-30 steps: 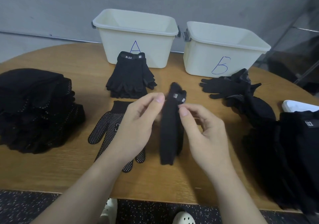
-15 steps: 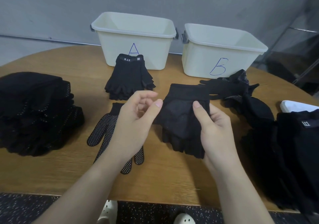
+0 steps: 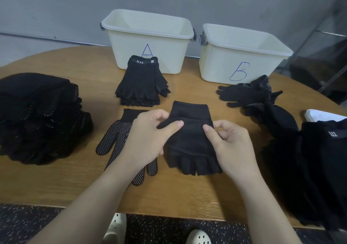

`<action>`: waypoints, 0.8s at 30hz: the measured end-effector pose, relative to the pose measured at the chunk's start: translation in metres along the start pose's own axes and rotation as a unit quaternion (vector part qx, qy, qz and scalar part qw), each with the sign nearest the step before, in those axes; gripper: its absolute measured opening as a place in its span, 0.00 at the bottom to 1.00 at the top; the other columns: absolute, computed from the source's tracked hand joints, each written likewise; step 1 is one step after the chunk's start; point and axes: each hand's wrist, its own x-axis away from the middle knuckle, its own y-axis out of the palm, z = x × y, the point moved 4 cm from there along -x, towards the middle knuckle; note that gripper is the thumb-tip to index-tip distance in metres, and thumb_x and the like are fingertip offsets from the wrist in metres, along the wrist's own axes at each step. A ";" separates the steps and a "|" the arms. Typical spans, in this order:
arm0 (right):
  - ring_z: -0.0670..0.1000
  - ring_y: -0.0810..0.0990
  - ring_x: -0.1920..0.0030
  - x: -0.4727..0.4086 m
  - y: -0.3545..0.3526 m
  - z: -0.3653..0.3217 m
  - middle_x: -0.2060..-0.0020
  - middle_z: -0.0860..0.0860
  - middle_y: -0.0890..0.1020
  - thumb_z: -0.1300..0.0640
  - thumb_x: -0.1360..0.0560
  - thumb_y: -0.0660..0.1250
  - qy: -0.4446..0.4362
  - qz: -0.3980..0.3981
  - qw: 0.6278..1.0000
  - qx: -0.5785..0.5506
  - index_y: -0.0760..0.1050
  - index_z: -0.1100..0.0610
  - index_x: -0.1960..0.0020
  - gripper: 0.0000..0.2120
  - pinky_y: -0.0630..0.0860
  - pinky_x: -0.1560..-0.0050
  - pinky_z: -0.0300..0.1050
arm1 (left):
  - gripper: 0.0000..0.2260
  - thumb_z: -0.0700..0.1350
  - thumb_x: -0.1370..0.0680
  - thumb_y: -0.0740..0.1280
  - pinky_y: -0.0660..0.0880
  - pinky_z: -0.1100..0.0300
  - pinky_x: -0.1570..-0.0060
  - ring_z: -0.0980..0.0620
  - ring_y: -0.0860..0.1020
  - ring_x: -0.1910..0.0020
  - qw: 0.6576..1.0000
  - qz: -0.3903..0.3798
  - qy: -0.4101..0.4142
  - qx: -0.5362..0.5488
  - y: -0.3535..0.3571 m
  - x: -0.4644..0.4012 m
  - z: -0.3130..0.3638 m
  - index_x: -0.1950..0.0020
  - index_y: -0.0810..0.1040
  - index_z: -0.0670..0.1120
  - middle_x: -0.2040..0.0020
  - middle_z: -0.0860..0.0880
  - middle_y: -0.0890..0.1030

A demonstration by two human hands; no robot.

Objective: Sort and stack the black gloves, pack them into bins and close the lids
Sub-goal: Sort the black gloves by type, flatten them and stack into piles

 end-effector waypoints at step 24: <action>0.39 0.49 0.19 0.014 0.015 0.022 0.18 0.41 0.55 0.53 0.13 0.53 -0.141 -0.171 0.920 0.324 0.59 0.49 0.18 0.24 0.47 0.19 0.39 | 0.38 0.71 0.22 0.41 0.42 0.60 0.22 0.58 0.49 0.18 0.860 -0.185 0.231 -0.417 0.028 0.016 -0.014 0.15 0.52 0.54 0.16 0.57 0.50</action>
